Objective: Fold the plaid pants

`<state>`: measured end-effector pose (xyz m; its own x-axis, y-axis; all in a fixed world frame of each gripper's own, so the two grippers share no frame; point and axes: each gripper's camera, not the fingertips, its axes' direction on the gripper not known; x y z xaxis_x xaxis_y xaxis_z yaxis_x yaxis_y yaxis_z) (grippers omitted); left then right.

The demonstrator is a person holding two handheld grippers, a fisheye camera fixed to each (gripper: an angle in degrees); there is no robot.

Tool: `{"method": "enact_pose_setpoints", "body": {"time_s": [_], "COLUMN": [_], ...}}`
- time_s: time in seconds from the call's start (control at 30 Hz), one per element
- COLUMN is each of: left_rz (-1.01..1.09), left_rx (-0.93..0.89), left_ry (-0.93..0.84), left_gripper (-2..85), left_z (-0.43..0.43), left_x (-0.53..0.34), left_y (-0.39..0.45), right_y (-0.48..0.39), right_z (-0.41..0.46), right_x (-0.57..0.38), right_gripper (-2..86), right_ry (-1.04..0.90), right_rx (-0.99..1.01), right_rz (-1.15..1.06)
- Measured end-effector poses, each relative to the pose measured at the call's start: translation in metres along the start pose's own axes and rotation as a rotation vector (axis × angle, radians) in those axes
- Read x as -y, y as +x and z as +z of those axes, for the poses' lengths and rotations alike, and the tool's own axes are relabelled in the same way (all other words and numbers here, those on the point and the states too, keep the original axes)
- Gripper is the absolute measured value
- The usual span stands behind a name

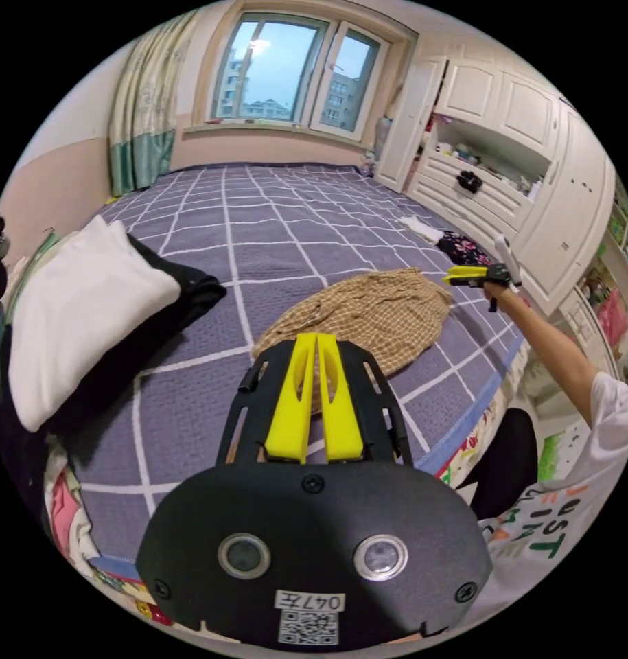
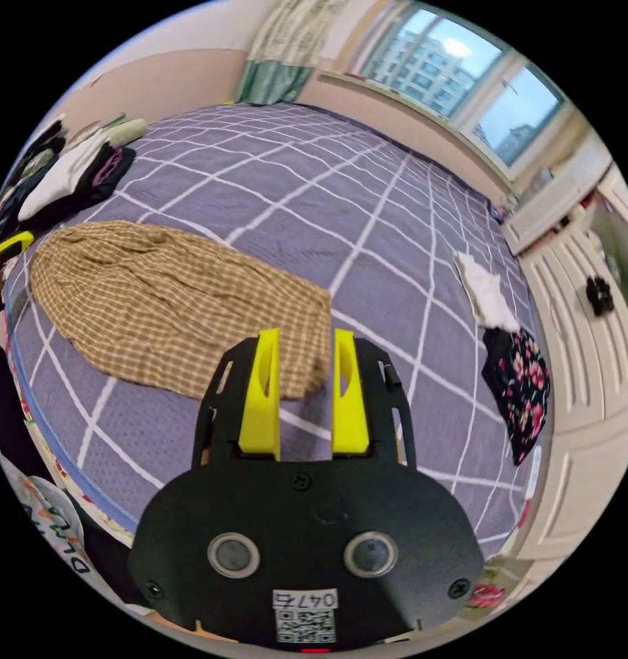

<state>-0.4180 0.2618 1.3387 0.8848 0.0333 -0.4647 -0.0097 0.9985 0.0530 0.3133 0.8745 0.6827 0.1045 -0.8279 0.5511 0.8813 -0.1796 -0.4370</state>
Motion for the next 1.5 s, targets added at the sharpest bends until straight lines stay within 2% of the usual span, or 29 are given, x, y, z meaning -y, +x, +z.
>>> {"method": "enact_pose_setpoints", "body": {"time_s": [0.2, 0.4, 0.47, 0.6, 0.73, 0.87, 1.0, 1.2, 1.37, 1.5], "left_rz": [0.192, 0.502, 0.59, 0.636, 0.652, 0.648, 0.673, 0.566, 0.523, 0.51], "left_rx": [-0.172, -0.263, -0.329, -0.374, -0.32, -0.312, -0.302, -0.432, -0.574, -0.594], "left_ry": [-0.078, -0.148, -0.228, -0.365, -0.506, -0.587, -0.564, -0.52, -0.395, -0.302], "left_gripper": [-0.6, 0.9, 3.0, 7.2, 10.1, 6.5, 1.8, 0.0, -0.2, -0.3], "left_z": [0.046, 0.137, 0.191, 0.277, 0.358, 0.4, 0.408, 0.388, 0.308, 0.23], "left_x": [0.044, 0.176, 0.228, 0.279, 0.298, 0.299, 0.291, 0.302, 0.302, 0.279], "left_y": [0.048, 0.173, 0.221, 0.277, 0.308, 0.313, 0.313, 0.284, 0.227, 0.167], "right_y": [0.025, 0.044, 0.049, 0.048, 0.049, 0.048, 0.039, 0.034, 0.006, -0.063], "right_z": [0.026, 0.045, 0.052, 0.048, 0.044, 0.038, 0.03, 0.006, -0.055, -0.122], "right_x": [-0.074, -0.09, -0.094, -0.106, -0.108, -0.115, -0.116, -0.126, -0.128, -0.104], "right_gripper": [11.9, 12.3, 12.0, 10.7, 8.9, 6.3, 2.2, 0.7, 0.6, 0.6], "right_ry": [0.02, 0.02, 0.0, 0.034, 0.036, 0.057, 0.065, 0.136, 0.302, 0.425], "right_rx": [-0.007, 0.103, 0.136, 0.113, 0.136, 0.153, 0.15, 0.166, 0.275, 0.318], "right_rz": [0.143, 0.247, 0.278, 0.277, 0.224, 0.21, 0.164, 0.19, 0.198, 0.08]}}
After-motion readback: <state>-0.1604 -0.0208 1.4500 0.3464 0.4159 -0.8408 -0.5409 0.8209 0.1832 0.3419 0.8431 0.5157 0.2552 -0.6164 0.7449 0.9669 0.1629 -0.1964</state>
